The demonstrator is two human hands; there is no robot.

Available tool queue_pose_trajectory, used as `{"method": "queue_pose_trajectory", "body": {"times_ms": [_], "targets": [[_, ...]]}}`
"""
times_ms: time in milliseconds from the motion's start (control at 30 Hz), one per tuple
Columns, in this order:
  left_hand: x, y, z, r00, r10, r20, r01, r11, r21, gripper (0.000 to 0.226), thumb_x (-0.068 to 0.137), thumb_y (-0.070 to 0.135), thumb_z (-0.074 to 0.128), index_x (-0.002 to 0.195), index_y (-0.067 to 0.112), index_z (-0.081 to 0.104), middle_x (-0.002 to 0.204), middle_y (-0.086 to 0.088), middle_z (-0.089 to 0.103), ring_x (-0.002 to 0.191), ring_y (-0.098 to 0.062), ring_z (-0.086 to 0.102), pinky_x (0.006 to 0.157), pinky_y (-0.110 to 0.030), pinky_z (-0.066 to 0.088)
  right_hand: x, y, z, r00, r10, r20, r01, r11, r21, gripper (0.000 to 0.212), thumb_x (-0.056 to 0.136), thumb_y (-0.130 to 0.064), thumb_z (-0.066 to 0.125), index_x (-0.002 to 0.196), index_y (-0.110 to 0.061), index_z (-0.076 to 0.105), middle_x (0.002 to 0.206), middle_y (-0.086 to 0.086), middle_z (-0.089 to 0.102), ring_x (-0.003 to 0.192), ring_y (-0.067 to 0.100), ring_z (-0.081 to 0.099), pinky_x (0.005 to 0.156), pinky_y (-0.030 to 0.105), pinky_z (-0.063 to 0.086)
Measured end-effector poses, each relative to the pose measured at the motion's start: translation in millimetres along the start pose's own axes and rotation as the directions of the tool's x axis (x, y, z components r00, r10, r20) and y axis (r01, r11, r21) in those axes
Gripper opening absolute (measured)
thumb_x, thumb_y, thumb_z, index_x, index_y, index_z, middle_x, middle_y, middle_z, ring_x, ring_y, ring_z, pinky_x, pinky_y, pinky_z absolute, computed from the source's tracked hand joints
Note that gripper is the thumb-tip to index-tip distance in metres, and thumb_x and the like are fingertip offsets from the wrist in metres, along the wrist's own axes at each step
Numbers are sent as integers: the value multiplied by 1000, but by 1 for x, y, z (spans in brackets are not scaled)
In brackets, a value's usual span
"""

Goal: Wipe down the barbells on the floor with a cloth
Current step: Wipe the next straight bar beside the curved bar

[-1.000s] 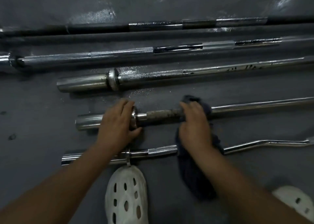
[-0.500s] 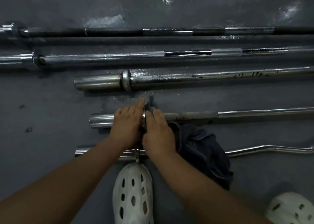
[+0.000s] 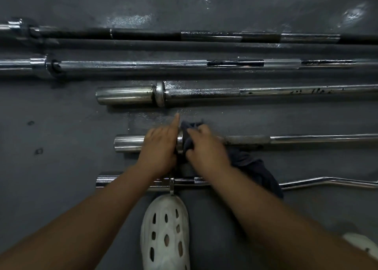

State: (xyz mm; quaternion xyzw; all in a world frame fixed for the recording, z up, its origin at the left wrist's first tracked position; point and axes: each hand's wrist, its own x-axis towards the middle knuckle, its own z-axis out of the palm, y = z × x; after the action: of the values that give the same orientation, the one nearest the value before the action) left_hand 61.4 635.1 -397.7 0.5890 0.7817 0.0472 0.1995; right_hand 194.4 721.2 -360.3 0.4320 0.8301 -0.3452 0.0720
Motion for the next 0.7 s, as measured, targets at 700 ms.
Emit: {"method": "queue_pose_trajectory", "body": {"times_ms": [700], "targets": [[-2, -7, -15, 998, 40, 43, -35, 993, -111, 114, 73, 30, 74, 158, 13, 0, 147, -7, 48, 122, -31, 53, 100, -40, 38, -17, -10, 10, 994, -49, 96, 52, 998, -28, 73, 79, -6, 55, 147, -23, 36, 155, -2, 27, 125, 32, 48, 94, 44, 50]]}}
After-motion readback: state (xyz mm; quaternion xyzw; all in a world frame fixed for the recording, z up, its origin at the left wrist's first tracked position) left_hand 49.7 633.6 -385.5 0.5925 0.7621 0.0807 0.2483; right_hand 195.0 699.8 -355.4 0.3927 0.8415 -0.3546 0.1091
